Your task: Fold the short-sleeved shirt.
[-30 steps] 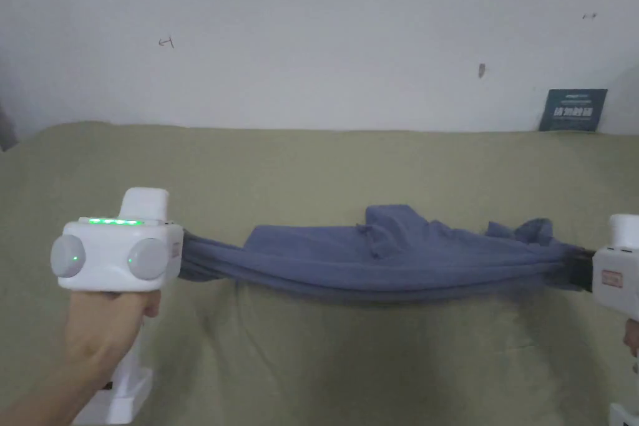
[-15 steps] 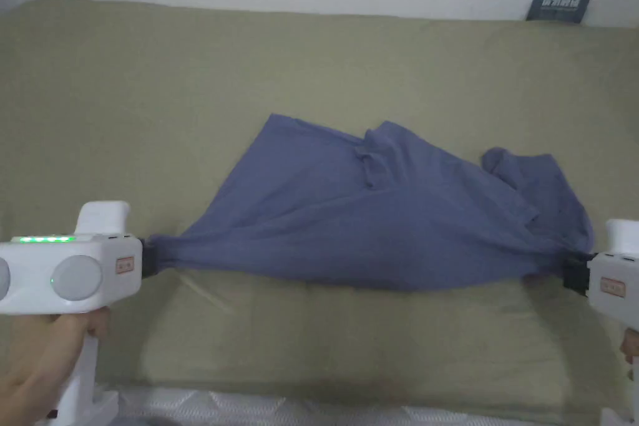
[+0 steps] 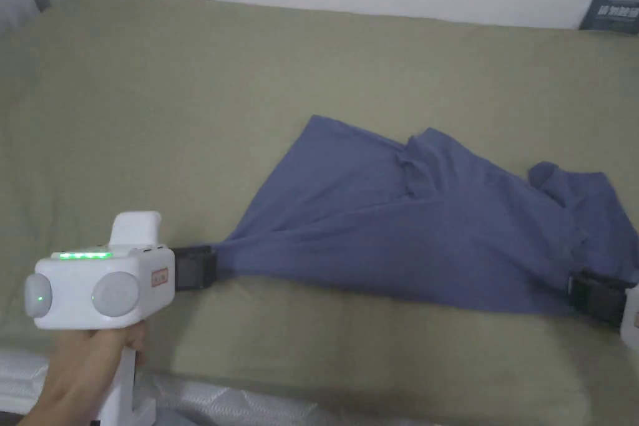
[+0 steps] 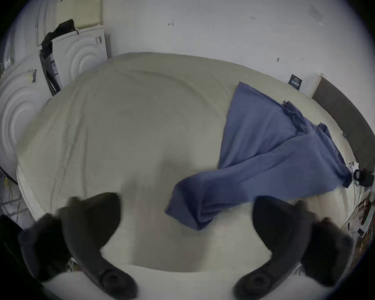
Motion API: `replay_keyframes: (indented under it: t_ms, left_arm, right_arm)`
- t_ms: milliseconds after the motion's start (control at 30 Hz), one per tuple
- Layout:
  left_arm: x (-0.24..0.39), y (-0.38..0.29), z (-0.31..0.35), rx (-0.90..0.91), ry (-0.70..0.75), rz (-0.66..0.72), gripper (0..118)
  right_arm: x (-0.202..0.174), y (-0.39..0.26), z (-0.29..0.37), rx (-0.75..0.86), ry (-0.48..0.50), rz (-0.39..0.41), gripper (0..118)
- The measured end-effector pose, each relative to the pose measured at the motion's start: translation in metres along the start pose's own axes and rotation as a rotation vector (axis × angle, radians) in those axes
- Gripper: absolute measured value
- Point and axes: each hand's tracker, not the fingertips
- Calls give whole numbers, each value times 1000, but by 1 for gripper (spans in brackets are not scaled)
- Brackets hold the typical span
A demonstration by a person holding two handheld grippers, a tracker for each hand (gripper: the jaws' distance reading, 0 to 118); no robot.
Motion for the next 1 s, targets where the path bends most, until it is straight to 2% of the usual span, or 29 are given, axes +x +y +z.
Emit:
replay_keyframes:
  t_ms: [100, 133, 167, 200, 233, 267, 333, 433, 500, 533, 567, 600, 633, 667, 733, 833, 867, 900, 933, 967, 1000]
  left_arm:
    - [-6, -8, 14, -13, 1, 5, 116]
    - [-8, -12, 17, -32, -16, 12, 112]
    - [-11, -15, 19, -49, -11, 9, 100]
    - [-11, -18, 22, -46, 0, 8, 71]
    - [-14, -21, 22, -46, -8, 9, 0]
    - [-17, -23, 20, -71, -13, 29, 0]
    - [-30, -28, 13, -106, -99, 85, 0]
    - [-36, -21, 1, -71, -34, 13, 0]
    - [-41, -12, -5, -68, -55, 27, 0]
    - [-43, -7, -9, -66, -63, 37, 6]
    - [-37, 1, -5, -59, -64, 42, 27]
    - [-35, 7, -7, -53, -61, 39, 67]
    - [-33, 12, -14, -63, -50, 29, 118]
    - [-33, 14, -25, -88, -49, 19, 118]
    - [-22, 18, -28, -60, -41, 25, 106]
    - [-14, 25, -41, -111, -54, 35, 95]
    - [-11, 26, -40, -116, -50, 34, 95]
    - [-8, 27, -40, -121, -57, 29, 74]
    - [-6, 27, -41, -129, -79, 24, 20]
    - [-11, 24, -49, -117, -78, 35, 1]
    - [-12, 24, -52, -148, -91, 21, 1]
  right_arm:
    - [-36, 5, 9, -45, 85, -2, 118]
    - [-50, 5, 12, -49, 128, 18, 115]
    - [-65, 3, 13, -56, 139, 37, 103]
    - [-76, -10, 11, -57, 146, 47, 75]
    - [-89, -17, 10, -50, 149, 50, 13]
    - [-100, -21, 6, -43, 152, 65, 8]
    - [-112, -36, 6, -67, 204, 76, 7]
    - [-120, -41, 4, -50, 204, 68, 7]
    - [-128, -39, 6, -47, 209, 56, 7]
    - [-125, -37, 4, -47, 217, 48, 7]
    - [-124, -35, 4, -43, 215, 45, 7]
    - [-127, -34, 4, -37, 209, 47, 7]
    - [-127, -32, 3, -35, 209, 53, 7]
    - [-125, -31, 1, -35, 208, 60, 7]
    - [-124, -30, -1, -36, 199, 72, 7]
    - [-120, -31, -6, -42, 199, 70, 7]
    - [-119, -29, -8, -50, 200, 66, 7]
    - [-118, -28, -10, -56, 200, 66, 8]
    - [-116, -27, -13, -56, 194, 65, 7]
    - [-113, -25, -16, -57, 188, 65, 7]
    - [-109, -17, -21, -58, 188, 66, 7]
